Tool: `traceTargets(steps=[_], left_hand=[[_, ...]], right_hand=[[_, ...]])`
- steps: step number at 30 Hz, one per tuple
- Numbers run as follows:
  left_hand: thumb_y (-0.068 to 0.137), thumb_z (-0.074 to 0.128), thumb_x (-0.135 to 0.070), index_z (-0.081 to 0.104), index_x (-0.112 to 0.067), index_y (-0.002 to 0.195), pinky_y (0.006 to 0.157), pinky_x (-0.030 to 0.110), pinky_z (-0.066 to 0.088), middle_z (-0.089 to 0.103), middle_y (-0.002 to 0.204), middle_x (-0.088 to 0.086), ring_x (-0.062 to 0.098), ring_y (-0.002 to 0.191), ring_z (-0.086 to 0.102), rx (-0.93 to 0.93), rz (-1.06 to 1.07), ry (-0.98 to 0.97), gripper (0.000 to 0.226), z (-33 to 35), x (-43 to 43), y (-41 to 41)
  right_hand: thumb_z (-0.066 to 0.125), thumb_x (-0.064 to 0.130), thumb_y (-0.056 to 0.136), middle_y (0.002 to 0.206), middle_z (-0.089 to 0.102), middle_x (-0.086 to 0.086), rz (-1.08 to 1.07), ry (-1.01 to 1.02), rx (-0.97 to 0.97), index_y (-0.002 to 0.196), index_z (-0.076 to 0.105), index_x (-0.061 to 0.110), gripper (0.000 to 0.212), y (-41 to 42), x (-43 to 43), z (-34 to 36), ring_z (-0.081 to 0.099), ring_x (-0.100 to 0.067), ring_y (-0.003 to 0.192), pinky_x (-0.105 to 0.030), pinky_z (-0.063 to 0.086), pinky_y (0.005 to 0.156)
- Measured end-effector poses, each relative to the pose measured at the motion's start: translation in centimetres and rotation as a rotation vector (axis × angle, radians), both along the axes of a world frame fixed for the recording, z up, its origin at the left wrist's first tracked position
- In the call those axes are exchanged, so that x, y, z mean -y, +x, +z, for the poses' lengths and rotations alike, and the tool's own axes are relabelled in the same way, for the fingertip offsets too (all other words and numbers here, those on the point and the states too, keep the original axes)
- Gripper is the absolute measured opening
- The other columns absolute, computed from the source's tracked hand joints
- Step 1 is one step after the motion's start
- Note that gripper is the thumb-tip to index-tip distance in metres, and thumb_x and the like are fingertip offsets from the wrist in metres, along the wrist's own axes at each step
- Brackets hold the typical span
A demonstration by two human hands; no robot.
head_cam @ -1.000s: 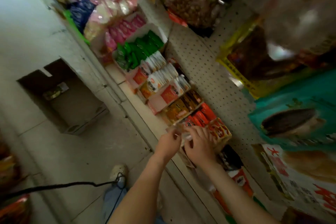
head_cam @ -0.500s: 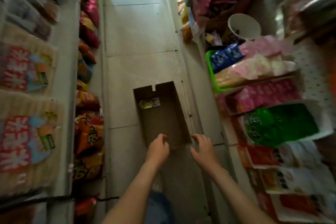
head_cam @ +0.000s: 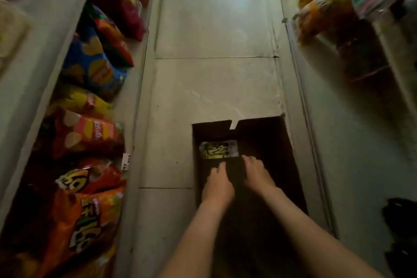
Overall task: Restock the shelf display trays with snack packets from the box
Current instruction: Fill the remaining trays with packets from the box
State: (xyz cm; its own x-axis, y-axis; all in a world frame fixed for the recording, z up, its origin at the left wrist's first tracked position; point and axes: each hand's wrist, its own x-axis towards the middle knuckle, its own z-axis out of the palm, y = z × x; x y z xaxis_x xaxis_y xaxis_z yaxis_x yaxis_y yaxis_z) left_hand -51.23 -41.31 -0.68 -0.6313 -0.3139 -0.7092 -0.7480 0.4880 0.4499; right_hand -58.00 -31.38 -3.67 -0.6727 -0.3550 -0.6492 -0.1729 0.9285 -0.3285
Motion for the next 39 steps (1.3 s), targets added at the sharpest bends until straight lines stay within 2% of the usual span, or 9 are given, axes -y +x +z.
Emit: traceTargets(steps=[6, 11, 14, 18, 28, 31, 34, 36, 39], left_hand=[[0.096, 0.049, -0.01, 0.022, -0.019, 0.15, 0.107, 0.042, 0.038, 0.03, 0.149, 0.014, 0.031, 0.132, 0.04, 0.115, -0.072, -0.057, 0.061, -10.6, 2.3, -4.3], [0.099, 0.044, -0.013, 0.018, -0.023, 0.152, 0.108, 0.042, 0.036, 0.026, 0.153, 0.01, 0.03, 0.137, 0.035, 0.17, -0.075, -0.056, 0.061, -15.2, 2.9, -6.1], [0.101, 0.036, -0.012, 0.013, -0.024, 0.154, 0.11, 0.04, 0.034, 0.024, 0.156, 0.01, 0.029, 0.138, 0.035, 0.145, -0.065, -0.049, 0.058, -16.2, 2.9, -6.5], [0.099, 0.04, -0.01, 0.008, -0.028, 0.154, 0.11, 0.043, 0.033, 0.014, 0.159, 0.008, 0.031, 0.142, 0.026, 0.189, -0.117, -0.037, 0.066, -15.6, 2.5, -6.5], [0.092, 0.055, -0.013, 0.029, -0.023, 0.149, 0.116, 0.041, 0.02, 0.027, 0.155, 0.003, 0.027, 0.141, 0.02, 0.071, -0.392, -0.3, 0.063, -1.3, 0.4, -0.6], [0.091, 0.058, -0.024, 0.041, -0.021, 0.141, 0.116, 0.044, 0.016, 0.035, 0.151, 0.006, 0.027, 0.143, 0.023, 0.092, -0.585, -0.314, 0.053, 5.0, -0.1, -0.4], [0.091, 0.057, -0.029, 0.052, -0.021, 0.128, 0.097, 0.038, 0.042, 0.059, 0.126, 0.006, 0.025, 0.118, 0.054, 0.198, -0.634, -0.112, 0.037, 13.9, -1.0, -0.5], [0.09, 0.062, -0.031, 0.06, -0.022, 0.113, 0.08, 0.031, 0.048, 0.063, 0.109, 0.002, 0.019, 0.1, 0.06, 0.222, -0.549, 0.05, 0.024, 18.9, -1.5, -0.4], [0.088, 0.066, -0.034, 0.059, -0.023, 0.09, 0.062, 0.019, 0.042, 0.061, 0.088, -0.008, 0.007, 0.078, 0.058, 0.163, -0.364, 0.214, 0.014, 27.0, -2.3, 0.2]], right_hand=[[0.054, 0.011, 0.093, 0.152, 0.03, -0.01, 0.128, -0.032, 0.031, 0.146, 0.03, 0.017, 0.059, -6.7, 5.2, -13.7, 0.034, -0.026, 0.137, -0.039, 0.03, 0.113], [0.047, 0.016, 0.097, 0.16, 0.002, -0.008, 0.305, 0.154, -0.046, 0.153, 0.003, 0.016, 0.072, -6.9, 5.9, -18.6, 0.003, -0.029, 0.147, -0.046, 0.009, 0.117], [0.039, 0.011, 0.097, 0.156, 0.017, -0.014, 0.396, 0.168, -0.244, 0.151, 0.01, 0.008, 0.061, -5.7, 5.6, -19.6, 0.017, -0.032, 0.144, -0.04, 0.018, 0.115], [0.033, 0.009, 0.099, 0.144, 0.039, -0.019, 0.493, 0.135, -0.263, 0.146, 0.024, 0.002, 0.048, -3.6, 4.1, -19.5, 0.043, -0.03, 0.128, -0.035, 0.037, 0.102], [0.053, 0.016, 0.094, 0.111, 0.063, -0.004, 0.323, 0.017, 0.134, 0.116, 0.055, 0.017, 0.022, -0.3, -0.7, -0.4, 0.061, -0.019, 0.099, -0.034, 0.051, 0.086], [0.057, 0.016, 0.092, 0.111, 0.063, 0.0, 0.366, -0.011, 0.204, 0.12, 0.055, 0.021, 0.029, -0.3, -2.5, 7.5, 0.061, -0.016, 0.101, -0.031, 0.051, 0.088], [0.055, 0.014, 0.093, 0.112, 0.062, 0.002, 0.407, -0.031, 0.189, 0.124, 0.055, 0.024, 0.032, -0.1, -4.7, 17.0, 0.061, -0.014, 0.103, -0.026, 0.048, 0.085], [0.053, 0.013, 0.094, 0.112, 0.061, 0.003, 0.366, -0.054, 0.16, 0.12, 0.057, 0.025, 0.03, -0.2, -5.8, 22.0, 0.06, -0.015, 0.103, -0.026, 0.048, 0.083], [0.06, 0.012, 0.09, 0.116, 0.058, 0.001, -0.033, -0.261, 0.128, 0.117, 0.056, 0.025, 0.03, 0.0, -7.3, 29.8, 0.056, -0.018, 0.111, -0.031, 0.048, 0.09]])
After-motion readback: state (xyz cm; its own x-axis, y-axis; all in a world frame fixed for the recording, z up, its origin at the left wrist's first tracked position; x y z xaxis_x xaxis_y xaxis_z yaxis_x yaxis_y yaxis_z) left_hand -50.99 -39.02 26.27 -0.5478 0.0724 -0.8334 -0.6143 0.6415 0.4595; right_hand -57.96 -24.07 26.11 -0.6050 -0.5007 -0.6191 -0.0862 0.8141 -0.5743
